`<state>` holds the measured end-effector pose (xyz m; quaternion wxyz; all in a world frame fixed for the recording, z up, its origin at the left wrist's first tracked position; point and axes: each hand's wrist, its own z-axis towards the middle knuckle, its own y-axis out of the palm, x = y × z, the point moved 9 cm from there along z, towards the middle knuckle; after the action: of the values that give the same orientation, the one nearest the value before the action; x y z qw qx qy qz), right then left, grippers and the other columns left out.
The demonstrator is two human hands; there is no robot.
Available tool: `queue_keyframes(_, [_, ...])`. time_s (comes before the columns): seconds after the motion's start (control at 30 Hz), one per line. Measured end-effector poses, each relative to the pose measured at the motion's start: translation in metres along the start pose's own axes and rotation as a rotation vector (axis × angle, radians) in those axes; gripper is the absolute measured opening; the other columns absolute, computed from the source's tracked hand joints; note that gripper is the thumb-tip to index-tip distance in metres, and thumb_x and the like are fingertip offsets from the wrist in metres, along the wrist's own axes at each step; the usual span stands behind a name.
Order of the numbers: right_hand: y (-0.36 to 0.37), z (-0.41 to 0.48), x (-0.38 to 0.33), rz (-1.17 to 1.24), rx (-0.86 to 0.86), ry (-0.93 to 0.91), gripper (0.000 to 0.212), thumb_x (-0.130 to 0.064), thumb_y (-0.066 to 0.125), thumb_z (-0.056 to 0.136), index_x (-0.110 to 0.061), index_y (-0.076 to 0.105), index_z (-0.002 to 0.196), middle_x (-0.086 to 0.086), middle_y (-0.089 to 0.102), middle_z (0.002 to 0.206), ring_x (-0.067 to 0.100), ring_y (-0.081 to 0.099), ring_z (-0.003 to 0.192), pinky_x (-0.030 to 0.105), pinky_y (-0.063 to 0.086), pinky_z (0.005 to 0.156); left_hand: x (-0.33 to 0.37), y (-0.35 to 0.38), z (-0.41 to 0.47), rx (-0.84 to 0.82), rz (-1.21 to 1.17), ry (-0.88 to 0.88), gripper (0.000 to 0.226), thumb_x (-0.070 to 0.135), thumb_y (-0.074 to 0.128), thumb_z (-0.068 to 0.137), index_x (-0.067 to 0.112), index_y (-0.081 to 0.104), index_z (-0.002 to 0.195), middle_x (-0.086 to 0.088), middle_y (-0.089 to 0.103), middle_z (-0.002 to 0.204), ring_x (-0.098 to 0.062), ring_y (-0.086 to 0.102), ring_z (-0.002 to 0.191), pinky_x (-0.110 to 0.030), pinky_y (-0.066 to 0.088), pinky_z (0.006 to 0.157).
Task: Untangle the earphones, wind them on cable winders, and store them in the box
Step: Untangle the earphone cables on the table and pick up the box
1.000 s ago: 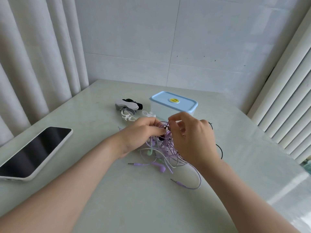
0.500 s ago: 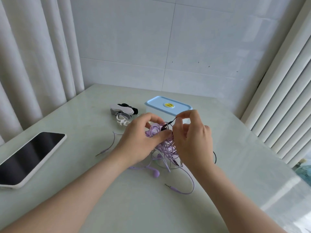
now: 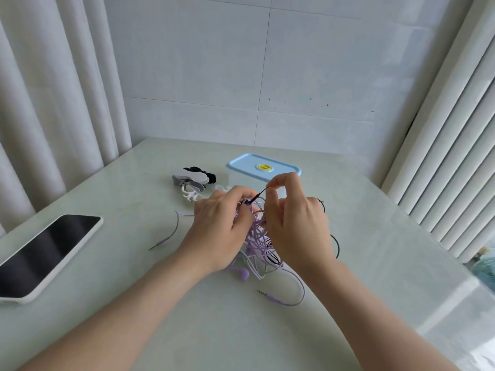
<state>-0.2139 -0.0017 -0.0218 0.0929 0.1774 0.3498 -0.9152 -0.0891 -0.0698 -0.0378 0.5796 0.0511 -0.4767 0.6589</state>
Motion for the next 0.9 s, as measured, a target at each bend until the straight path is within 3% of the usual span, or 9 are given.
queue_keyframes(0.13, [0.0,0.001,0.013,0.053,-0.011,0.099,0.024,-0.046,0.026,0.097,-0.032,0.041,0.109,0.003,0.065,0.057,0.031,0.059,0.056,0.048,0.053,0.061,0.002,0.004,0.0,-0.063,0.008,0.016,0.033,0.022,0.051,0.099,0.033,0.068,0.126,0.028,0.059,0.098,-0.003,0.05,0.103,-0.051,0.04,0.108])
queue_keyframes(0.23, [0.006,0.001,0.026,0.232,-0.04,0.258,0.009,-0.032,0.042,0.104,-0.028,0.05,0.101,-0.003,0.067,0.059,0.027,0.063,0.058,0.049,0.056,0.064,-0.002,0.004,0.004,-0.068,-0.057,0.006,0.019,0.041,0.061,0.097,0.045,0.066,0.115,0.027,0.068,0.104,-0.004,0.057,0.114,-0.051,0.04,0.109])
queue_keyframes(0.33, [0.005,0.0,0.035,0.452,-0.011,0.405,0.013,-0.032,0.05,0.107,-0.024,0.057,0.099,-0.003,0.07,0.081,0.023,0.068,0.063,0.042,0.056,0.059,-0.011,0.003,0.007,-0.078,0.006,-0.052,0.018,0.046,0.061,0.101,0.044,0.065,0.118,0.02,0.068,0.106,-0.011,0.05,0.115,-0.044,0.035,0.109])
queue_keyframes(0.43, [0.002,0.002,0.028,0.622,-0.039,0.381,0.013,-0.031,0.055,0.108,-0.023,0.061,0.099,-0.002,0.064,0.087,0.019,0.065,0.062,0.03,0.048,0.053,-0.017,-0.008,0.009,0.042,0.126,-0.07,0.014,0.034,0.06,0.101,0.038,0.067,0.113,0.017,0.066,0.097,-0.017,0.047,0.107,-0.038,0.034,0.092])
queue_keyframes(0.57, [0.001,0.006,0.011,0.586,-0.124,0.172,0.009,-0.025,0.066,0.103,-0.027,0.073,0.098,-0.007,0.071,0.09,0.017,0.064,0.076,0.035,0.053,0.065,-0.02,-0.014,0.012,0.074,0.202,-0.065,0.016,0.016,0.065,0.094,0.03,0.062,0.101,0.015,0.066,0.1,-0.021,0.051,0.103,-0.038,0.035,0.085])
queue_keyframes(0.67, [0.007,0.004,0.01,0.617,-0.188,0.158,0.017,-0.018,0.065,0.103,-0.029,0.078,0.102,-0.004,0.077,0.102,0.023,0.07,0.091,0.041,0.056,0.08,-0.034,-0.009,0.012,-0.015,0.041,-0.149,0.017,0.015,0.065,0.094,0.031,0.063,0.097,0.014,0.071,0.098,-0.018,0.062,0.102,-0.041,0.046,0.091])
queue_keyframes(0.77, [0.014,-0.001,0.017,0.627,-0.238,0.241,0.032,0.0,0.055,0.101,-0.024,0.076,0.106,-0.004,0.078,0.102,0.018,0.073,0.096,0.039,0.059,0.09,-0.041,-0.007,0.013,-0.061,-0.183,-0.213,0.018,0.008,0.066,0.092,0.026,0.064,0.092,0.007,0.074,0.089,-0.016,0.067,0.086,-0.034,0.052,0.082])
queue_keyframes(0.83, [0.019,-0.004,0.024,0.609,-0.282,0.32,0.028,-0.002,0.054,0.099,-0.023,0.072,0.107,-0.004,0.077,0.098,0.016,0.074,0.091,0.037,0.059,0.086,-0.041,-0.008,0.014,-0.069,-0.298,-0.263,0.016,0.0,0.064,0.09,0.015,0.065,0.093,-0.001,0.072,0.082,-0.014,0.058,0.071,-0.022,0.046,0.069])
queue_keyframes(0.9, [0.024,-0.008,0.025,0.615,-0.332,0.359,0.013,-0.014,0.062,0.099,-0.024,0.067,0.105,-0.005,0.075,0.095,0.021,0.074,0.083,0.039,0.057,0.077,-0.044,-0.008,0.013,-0.074,-0.399,-0.319,0.013,-0.003,0.063,0.089,0.009,0.065,0.094,-0.003,0.066,0.077,-0.015,0.051,0.068,-0.023,0.04,0.063])
